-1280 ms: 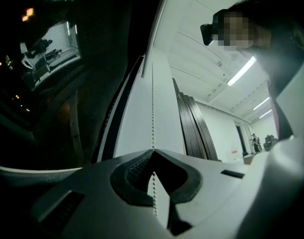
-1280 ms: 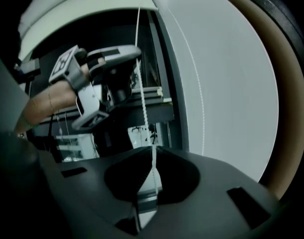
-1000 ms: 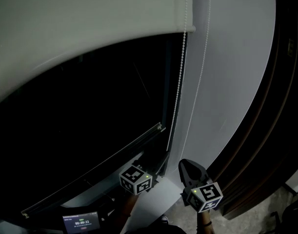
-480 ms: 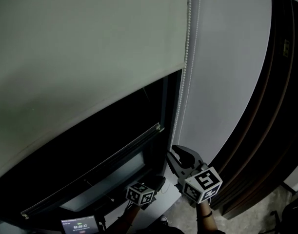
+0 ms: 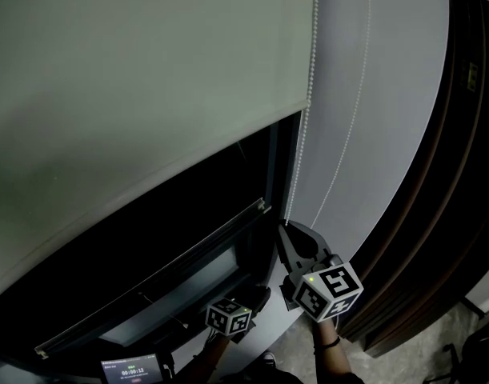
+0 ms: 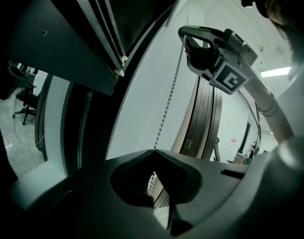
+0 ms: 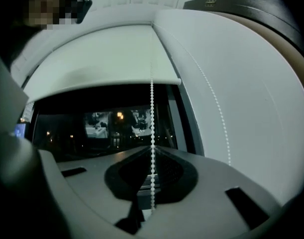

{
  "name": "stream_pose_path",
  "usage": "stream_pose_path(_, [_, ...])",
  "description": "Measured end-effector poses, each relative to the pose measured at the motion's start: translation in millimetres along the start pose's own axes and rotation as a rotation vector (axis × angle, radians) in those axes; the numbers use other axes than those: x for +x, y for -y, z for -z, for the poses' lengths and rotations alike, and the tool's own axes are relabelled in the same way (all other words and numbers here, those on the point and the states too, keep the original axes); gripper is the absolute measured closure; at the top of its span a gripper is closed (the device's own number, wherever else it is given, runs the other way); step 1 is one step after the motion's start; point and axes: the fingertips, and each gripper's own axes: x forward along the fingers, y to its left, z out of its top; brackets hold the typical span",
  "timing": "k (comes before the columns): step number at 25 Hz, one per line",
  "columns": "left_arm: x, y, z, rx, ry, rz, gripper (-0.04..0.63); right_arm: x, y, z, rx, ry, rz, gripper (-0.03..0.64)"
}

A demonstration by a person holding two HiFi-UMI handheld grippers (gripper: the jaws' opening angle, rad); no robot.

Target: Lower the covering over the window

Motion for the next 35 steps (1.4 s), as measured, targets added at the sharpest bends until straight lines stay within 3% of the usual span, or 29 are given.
stream_pose_path(3, [-14.0, -4.9, -0.7, 0.027, 0.011, -0.013, 0.591, -7.2, -6.3, -1.5, 0.066, 0.048, 0.001, 0.594])
stream_pose_path(6, [-30.3, 1.5, -32.1, 0.031, 0.143, 0.002, 0.588, -11.4, -3.8, 17.5, 0.088, 0.004, -0.001, 0.594])
stream_pose_path(8, [-43.6, 9.4, -70.6, 0.022, 0.275, 0.009, 0.572, -14.5, 8.5, 52.5, 0.104, -0.074, 0.032, 0.594])
stream_pose_path(11, [-61.9, 30.4, -125.8, 0.111, 0.397, 0.039, 0.571, -27.3, 20.5, 120.4, 0.166, -0.198, 0.081, 0.595])
stream_pose_path(16, [-68.5, 78.5, -198.0, 0.287, 0.464, 0.083, 0.555, -58.0, 19.0, 238.8, 0.239, -0.449, 0.109, 0.595])
stream_pose_path(18, [-62.7, 85.3, -214.3, 0.330, 0.480, 0.091, 0.539, -66.9, 14.9, 263.8, 0.282, -0.484, 0.103, 0.595])
stream_pose_path(23, [-58.1, 91.2, -232.0, 0.354, 0.494, 0.131, 0.531, -67.4, 4.1, 270.9, 0.278, -0.516, 0.079, 0.595])
stream_pose_path(28, [-58.4, 93.0, -240.4, 0.321, 0.524, 0.142, 0.532, -73.0, 4.0, 273.0, 0.311, -0.496, 0.073, 0.594])
stream_pose_path(31, [-54.9, 92.7, -241.9, 0.340, 0.514, 0.132, 0.534, -73.7, 3.1, 273.0, 0.308, -0.494, 0.065, 0.595])
stream_pose_path(33, [-55.1, 91.9, -241.0, 0.338, 0.508, 0.135, 0.578, -73.4, 0.8, 272.5, 0.307, -0.490, 0.060, 0.595])
stream_pose_path(35, [-56.4, 91.4, -240.1, 0.313, 0.506, 0.146, 0.581, -74.8, 0.8, 272.5, 0.305, -0.483, 0.057, 0.594])
